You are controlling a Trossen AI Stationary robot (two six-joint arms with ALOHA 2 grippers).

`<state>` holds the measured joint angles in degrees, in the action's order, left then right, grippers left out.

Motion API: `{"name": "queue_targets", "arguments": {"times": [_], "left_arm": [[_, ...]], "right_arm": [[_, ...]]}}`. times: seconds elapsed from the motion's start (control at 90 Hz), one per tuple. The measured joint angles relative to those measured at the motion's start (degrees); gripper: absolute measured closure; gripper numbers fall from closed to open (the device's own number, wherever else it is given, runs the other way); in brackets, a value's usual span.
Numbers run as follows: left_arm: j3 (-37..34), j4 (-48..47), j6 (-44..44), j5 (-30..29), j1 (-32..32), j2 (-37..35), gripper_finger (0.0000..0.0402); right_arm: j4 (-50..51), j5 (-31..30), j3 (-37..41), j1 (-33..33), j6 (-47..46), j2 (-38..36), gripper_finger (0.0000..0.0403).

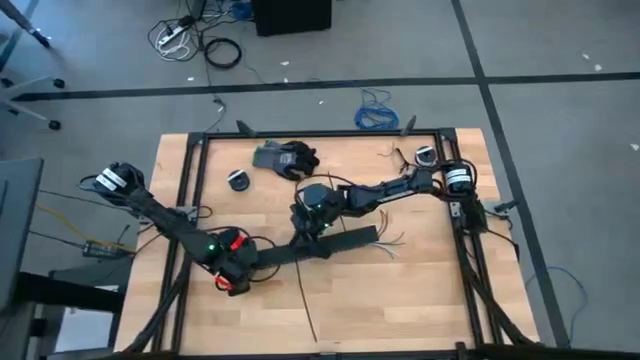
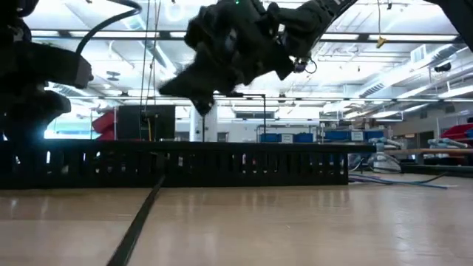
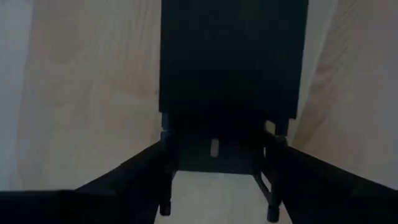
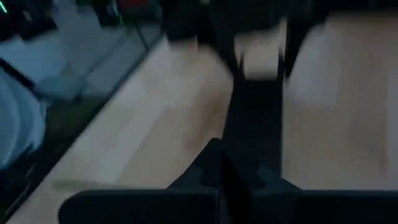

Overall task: Ziptie cables
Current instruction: Close the black cable duct

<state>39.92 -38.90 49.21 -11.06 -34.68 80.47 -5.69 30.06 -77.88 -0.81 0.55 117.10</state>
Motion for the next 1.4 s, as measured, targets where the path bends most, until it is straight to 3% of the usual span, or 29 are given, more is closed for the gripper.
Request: {"name": "queue_targets", "arguments": {"times": [0.133,0.278,0.444,0.778,1.111,1.4], "left_arm": [[0.0,0.31,-0.27,-0.18,-0.11,0.0,0.0137],[0.0,0.65,-0.72,-0.82,-0.22,0.0,0.0137],[0.0,0.92,-0.91,-1.42,-0.22,0.0,0.0141],[0.0,1.13,-0.92,-1.59,-0.22,-0.02,0.0186],[0.02,1.37,-0.9,-1.06,-0.26,-0.04,0.0188],[1.3,-0.08,-0.92,0.02,-0.43,-0.7,0.0166]], "right_arm": [[9.98,-3.99,0.04,0.32,2.04,-0.33,0.0403],[13.0,-7.42,-0.01,0.82,2.74,-0.16,0.0403],[11.97,-8.08,0.94,0.84,2.69,-0.13,0.0403],[9.0,-8.69,1.03,0.87,2.57,0.98,0.0403],[3.11,-5.22,-1.35,0.17,0.67,5.45,0.0403],[6.39,-4.76,-1.84,-0.03,1.08,5.49,0.0403]]}}
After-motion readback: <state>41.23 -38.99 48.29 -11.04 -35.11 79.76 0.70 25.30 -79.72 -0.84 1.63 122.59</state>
